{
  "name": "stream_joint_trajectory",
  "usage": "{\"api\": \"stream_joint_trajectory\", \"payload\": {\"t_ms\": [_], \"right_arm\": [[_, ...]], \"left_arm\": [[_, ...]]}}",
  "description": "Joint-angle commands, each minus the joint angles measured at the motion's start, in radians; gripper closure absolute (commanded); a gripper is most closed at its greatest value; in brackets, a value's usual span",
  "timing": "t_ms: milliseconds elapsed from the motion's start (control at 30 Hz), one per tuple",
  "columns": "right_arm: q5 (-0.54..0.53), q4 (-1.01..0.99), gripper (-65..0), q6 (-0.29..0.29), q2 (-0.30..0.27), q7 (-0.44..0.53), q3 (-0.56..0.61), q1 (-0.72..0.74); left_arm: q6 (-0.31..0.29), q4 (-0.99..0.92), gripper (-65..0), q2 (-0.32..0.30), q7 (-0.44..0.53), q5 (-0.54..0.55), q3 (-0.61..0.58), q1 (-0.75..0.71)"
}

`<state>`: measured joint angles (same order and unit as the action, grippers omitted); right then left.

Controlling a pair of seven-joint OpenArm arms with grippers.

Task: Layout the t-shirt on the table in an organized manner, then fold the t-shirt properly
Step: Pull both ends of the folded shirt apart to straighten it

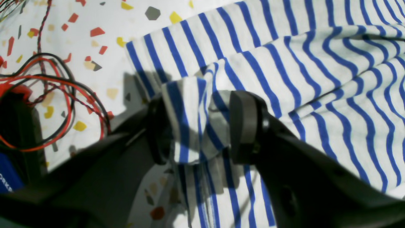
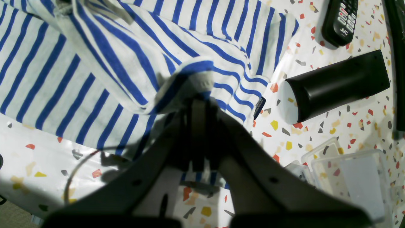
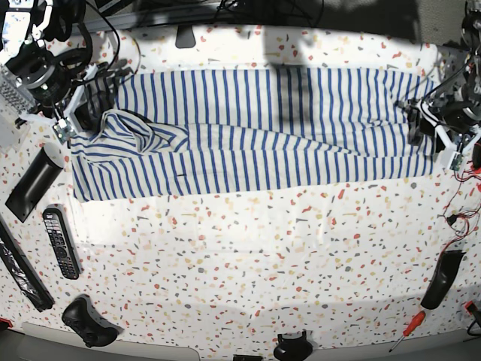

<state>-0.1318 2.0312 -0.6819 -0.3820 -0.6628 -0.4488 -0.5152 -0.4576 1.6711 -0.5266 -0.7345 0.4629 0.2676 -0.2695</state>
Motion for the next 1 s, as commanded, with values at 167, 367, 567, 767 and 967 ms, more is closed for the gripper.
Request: {"api": "stream_joint_trajectory", "payload": {"t_ms": [167, 367, 567, 767, 967], "right_arm": [[-0.006, 0.02, 0.0, 0.002, -0.014, 0.016, -0.009, 0.003], [-0.006, 0.02, 0.0, 0.002, -0.014, 0.016, -0.009, 0.003], [-0.006, 0.02, 0.0, 0.003, -0.014, 0.016, -0.009, 0.003], [-0.006, 0.02, 0.0, 0.003, -0.014, 0.016, -0.009, 0.002], [-0.006, 0.02, 0.0, 0.003, -0.014, 0.013, -0.009, 0.002]], "left_arm": [[-0.004, 0.018, -26.2, -0.017, 0.058, 0.009, 0.008, 0.006], [-0.004, 0.018, -21.1, -0.017, 0.06, 0.009, 0.008, 0.006], [-0.003, 0.018, -18.7, -0.017, 0.063, 0.046, 0.008, 0.006], [-0.004, 0.019, -18.7, -0.017, 0.077, 0.043, 0.008, 0.006], [-0.003, 0.019, 0.0, -0.017, 0.067, 0.043, 0.008, 0.006]]}}
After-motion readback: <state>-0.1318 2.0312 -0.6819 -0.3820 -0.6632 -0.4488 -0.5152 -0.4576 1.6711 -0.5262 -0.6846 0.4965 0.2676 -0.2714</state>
